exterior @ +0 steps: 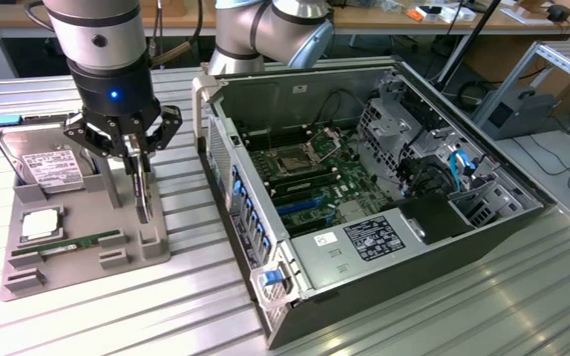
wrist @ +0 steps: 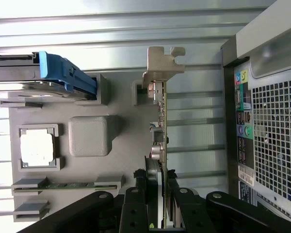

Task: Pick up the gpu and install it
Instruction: 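Pick up the gpu and move the gpu toward the slot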

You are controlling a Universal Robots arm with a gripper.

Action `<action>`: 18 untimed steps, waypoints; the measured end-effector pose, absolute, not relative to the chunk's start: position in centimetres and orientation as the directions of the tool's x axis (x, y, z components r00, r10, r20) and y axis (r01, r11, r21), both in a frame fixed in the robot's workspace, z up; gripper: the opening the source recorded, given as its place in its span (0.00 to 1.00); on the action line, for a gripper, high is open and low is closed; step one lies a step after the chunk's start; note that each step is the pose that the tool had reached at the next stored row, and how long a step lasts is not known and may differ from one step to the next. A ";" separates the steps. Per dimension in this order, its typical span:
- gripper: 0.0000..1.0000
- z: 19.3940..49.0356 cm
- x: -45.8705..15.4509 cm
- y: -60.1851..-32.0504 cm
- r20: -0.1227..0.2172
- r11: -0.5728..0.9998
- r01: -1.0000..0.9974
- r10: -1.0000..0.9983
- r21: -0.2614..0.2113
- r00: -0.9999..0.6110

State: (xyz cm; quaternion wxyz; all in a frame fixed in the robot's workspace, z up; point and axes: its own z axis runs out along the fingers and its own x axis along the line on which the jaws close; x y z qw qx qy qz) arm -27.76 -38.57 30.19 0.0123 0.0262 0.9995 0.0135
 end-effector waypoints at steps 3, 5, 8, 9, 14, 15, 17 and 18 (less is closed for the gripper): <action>0.27 30.3 -27.8 -38.6 -0.024 0.998 0.052 0.053 0.028 -0.998; 0.27 30.4 -27.8 -38.6 -0.024 0.998 0.052 0.053 0.028 -0.998; 0.27 30.4 -27.8 -38.6 -0.024 0.998 0.052 0.053 0.028 -0.998; 0.27 30.5 -27.8 -38.6 -0.024 0.998 0.052 0.053 0.028 -0.998; 0.27 30.6 -27.8 -38.6 -0.024 0.998 0.052 0.053 0.028 -0.998; 0.27 30.6 -27.8 -38.6 -0.024 0.998 0.052 0.053 0.028 -0.998; 0.27 30.7 -27.8 -38.6 -0.024 0.998 0.052 0.053 0.028 -0.998; 0.27 30.8 -27.8 -38.6 -0.024 0.998 0.052 0.053 0.027 -0.998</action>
